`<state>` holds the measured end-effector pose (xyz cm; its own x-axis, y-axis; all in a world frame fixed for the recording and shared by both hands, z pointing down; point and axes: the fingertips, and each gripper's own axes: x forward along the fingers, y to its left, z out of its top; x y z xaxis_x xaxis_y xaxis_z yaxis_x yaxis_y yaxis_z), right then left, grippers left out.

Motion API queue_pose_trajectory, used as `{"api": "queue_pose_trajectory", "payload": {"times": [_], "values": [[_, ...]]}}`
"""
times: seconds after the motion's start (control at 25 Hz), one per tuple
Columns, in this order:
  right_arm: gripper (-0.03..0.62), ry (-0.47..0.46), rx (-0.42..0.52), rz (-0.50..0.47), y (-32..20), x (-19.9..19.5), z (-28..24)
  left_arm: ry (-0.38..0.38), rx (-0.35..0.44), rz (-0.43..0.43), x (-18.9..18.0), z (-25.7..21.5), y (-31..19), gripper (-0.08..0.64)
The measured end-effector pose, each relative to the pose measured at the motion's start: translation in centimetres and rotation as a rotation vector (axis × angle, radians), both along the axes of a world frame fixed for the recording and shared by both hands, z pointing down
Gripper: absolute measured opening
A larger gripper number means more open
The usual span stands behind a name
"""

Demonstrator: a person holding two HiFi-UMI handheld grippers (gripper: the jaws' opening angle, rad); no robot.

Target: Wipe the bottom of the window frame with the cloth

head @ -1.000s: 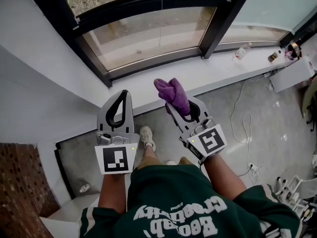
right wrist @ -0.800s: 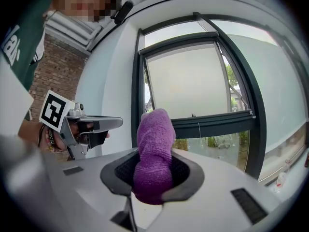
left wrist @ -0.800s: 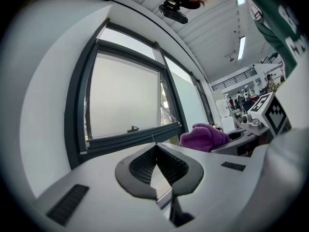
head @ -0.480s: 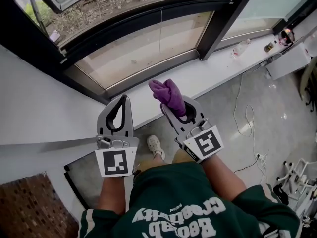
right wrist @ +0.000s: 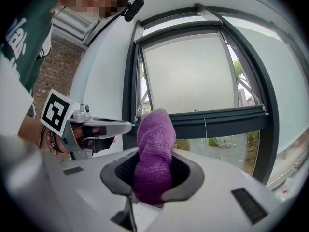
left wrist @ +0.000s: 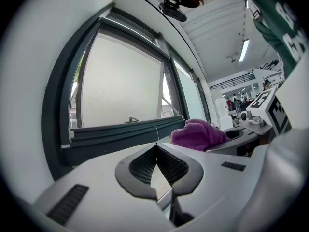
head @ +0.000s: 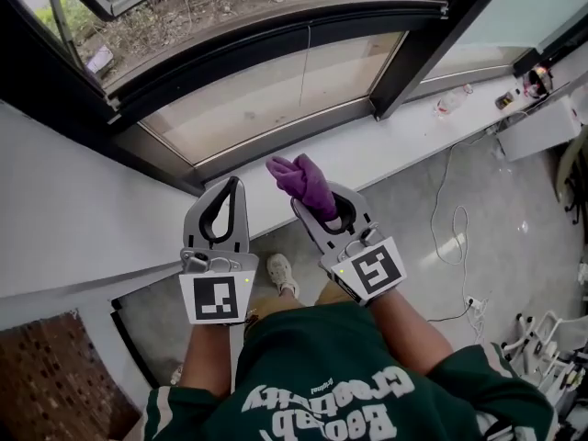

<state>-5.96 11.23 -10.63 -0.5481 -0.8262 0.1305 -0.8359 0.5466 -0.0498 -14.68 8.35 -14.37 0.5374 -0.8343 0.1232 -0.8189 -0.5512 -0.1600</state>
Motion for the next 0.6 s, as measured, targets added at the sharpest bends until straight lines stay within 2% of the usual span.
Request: {"api": "queue_pose_trajectory", "payload": {"times": [0.16, 0.32, 0.48, 0.6], "values": [[0.117, 0.01, -0.017, -0.055, -1.5, 1.2, -0.1, -0.015, -0.009, -0.063, 1.3, 0.0, -0.3, 0.009], [0.117, -0.035, -0.031, -0.138, -3.1, 2.6, 1.6, -0.033, -0.023, -0.137, 2.6, 0.8, -1.4, 0.009], [0.117, -0.075, -0.097, -0.171, -4.7, 5.4, 4.9, -0.093, -0.023, -0.214, 4.0, 2.8, -2.2, 0.009], [0.117, -0.064, -0.142, -0.188, -5.9, 6.5, 8.3, -0.11, -0.006, -0.275, 4.2, 4.6, -3.3, 0.009]]}}
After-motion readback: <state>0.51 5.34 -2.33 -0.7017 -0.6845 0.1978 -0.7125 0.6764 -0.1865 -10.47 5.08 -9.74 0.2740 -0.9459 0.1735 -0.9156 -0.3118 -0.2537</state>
